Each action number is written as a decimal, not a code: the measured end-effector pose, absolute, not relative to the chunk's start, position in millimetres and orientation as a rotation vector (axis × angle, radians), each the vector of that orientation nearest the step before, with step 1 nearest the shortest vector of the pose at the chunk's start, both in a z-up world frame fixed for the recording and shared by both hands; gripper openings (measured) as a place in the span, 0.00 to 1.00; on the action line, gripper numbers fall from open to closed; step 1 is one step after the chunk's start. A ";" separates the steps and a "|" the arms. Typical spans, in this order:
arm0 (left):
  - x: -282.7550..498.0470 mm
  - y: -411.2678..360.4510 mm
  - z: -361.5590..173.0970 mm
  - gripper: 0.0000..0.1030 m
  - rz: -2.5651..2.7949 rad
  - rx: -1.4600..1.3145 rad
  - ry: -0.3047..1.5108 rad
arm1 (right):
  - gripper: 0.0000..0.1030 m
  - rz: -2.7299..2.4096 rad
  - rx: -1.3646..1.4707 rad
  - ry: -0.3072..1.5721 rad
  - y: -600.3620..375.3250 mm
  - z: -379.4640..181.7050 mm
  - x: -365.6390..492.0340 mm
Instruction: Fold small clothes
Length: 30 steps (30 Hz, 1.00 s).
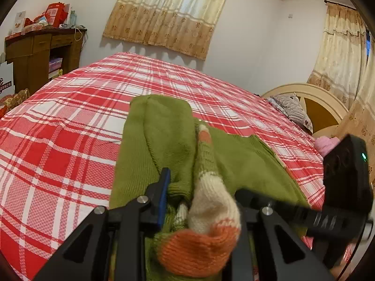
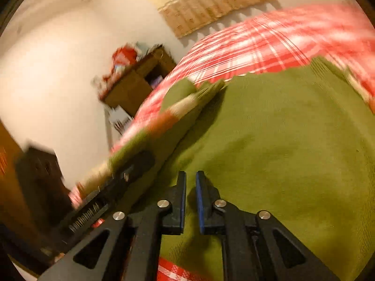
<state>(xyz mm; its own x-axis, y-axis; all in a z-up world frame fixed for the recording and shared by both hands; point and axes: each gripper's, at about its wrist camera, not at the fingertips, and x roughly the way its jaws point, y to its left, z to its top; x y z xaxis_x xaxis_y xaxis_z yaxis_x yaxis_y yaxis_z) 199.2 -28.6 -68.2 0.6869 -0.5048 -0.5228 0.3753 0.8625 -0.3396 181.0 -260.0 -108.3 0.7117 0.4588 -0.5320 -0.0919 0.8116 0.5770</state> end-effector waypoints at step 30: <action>193.5 -35.1 -67.4 0.24 -0.516 -0.179 0.643 | 0.12 0.341 0.369 0.712 -212.3 -92.4 245.8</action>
<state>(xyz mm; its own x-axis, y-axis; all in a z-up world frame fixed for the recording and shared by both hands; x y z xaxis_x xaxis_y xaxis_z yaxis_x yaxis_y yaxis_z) 193.5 -35.1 -67.4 0.6797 -0.5110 -0.5263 0.4025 0.8596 -0.3148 245.8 -212.3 -92.4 0.7076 0.4225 -0.5664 -0.1761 0.8817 0.4377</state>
